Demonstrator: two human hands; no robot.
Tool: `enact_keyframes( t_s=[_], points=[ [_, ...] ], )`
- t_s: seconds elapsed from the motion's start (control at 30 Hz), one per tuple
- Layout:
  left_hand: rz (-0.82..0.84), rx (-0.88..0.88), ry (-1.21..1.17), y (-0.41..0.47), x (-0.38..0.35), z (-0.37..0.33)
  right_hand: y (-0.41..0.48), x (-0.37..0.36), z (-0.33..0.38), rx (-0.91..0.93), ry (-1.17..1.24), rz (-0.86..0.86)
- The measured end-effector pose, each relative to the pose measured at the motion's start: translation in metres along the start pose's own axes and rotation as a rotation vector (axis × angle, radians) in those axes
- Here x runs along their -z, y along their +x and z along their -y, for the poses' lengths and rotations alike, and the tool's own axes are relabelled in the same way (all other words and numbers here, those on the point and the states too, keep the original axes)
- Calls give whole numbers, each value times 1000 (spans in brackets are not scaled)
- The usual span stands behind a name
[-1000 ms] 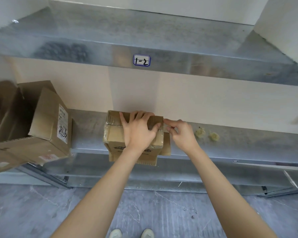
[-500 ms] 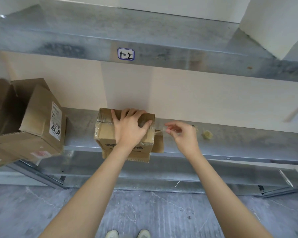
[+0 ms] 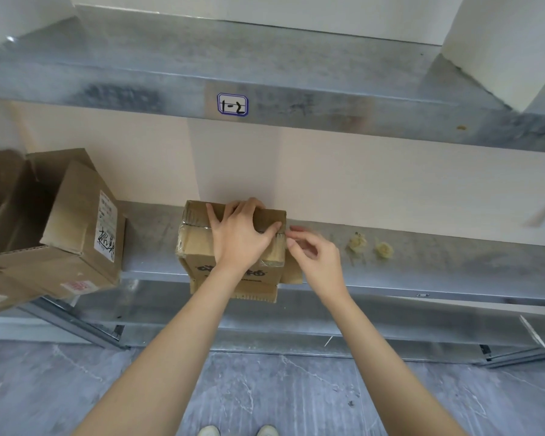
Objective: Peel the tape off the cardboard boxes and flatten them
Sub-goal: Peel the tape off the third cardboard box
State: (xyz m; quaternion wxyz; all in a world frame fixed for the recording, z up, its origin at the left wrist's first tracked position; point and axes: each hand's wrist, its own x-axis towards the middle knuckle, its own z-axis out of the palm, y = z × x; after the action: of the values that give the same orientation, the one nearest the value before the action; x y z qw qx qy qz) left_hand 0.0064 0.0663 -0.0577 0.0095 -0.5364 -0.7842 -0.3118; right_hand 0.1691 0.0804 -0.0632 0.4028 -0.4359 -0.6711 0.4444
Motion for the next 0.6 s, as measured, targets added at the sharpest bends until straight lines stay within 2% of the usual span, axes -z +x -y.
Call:
enact_keyframes(
  t_s=[0.17,0.37,0.6],
  points=[
    [73,-2,-54,4,5,0,4,-2,-5,-26,-43,23],
    [269,-204,18,8,18,25,13,-4,-5,-41,-41,-3],
    [203,-205,89,4,13,26,13,-2,-9,-61,-5,-36]
  ],
)
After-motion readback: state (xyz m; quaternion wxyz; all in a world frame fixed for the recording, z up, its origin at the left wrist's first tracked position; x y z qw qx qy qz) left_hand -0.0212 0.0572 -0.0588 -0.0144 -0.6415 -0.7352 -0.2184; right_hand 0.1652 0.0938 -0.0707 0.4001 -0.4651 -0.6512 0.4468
